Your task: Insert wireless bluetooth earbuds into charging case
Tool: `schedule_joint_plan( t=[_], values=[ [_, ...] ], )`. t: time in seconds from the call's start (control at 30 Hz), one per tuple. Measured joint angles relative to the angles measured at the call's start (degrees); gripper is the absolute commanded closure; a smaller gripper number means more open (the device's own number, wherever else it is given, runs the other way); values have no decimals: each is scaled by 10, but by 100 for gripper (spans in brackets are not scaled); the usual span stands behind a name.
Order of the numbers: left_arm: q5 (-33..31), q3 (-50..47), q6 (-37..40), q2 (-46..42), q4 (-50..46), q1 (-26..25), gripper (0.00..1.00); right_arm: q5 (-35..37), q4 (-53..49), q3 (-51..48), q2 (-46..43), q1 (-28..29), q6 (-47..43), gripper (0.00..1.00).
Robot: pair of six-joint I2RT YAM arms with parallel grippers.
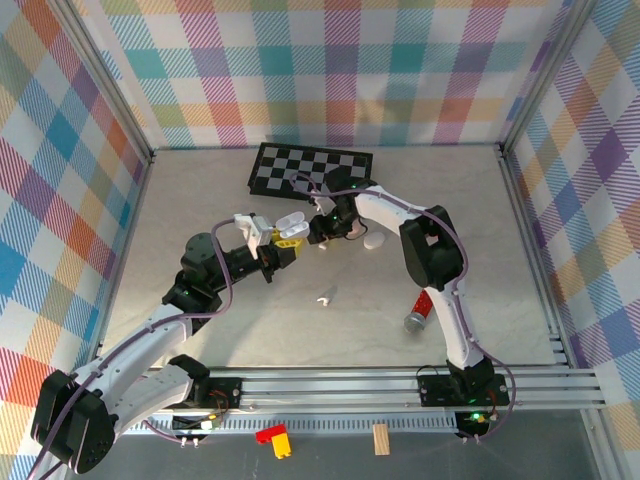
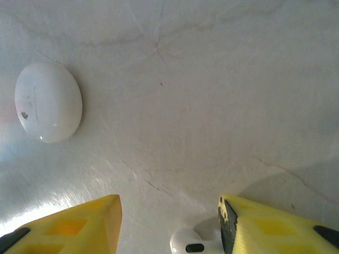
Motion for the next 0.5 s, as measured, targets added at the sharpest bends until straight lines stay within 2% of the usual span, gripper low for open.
schedule_joint_plan(
  t=[0.2,0.5],
  values=[
    [0,0,0,2,0,0,100,0,-7,-69,-42,0,-2,64],
    [7,0,0,16,0,0,100,12,-7,-80,-45,0,8,80]
  ],
)
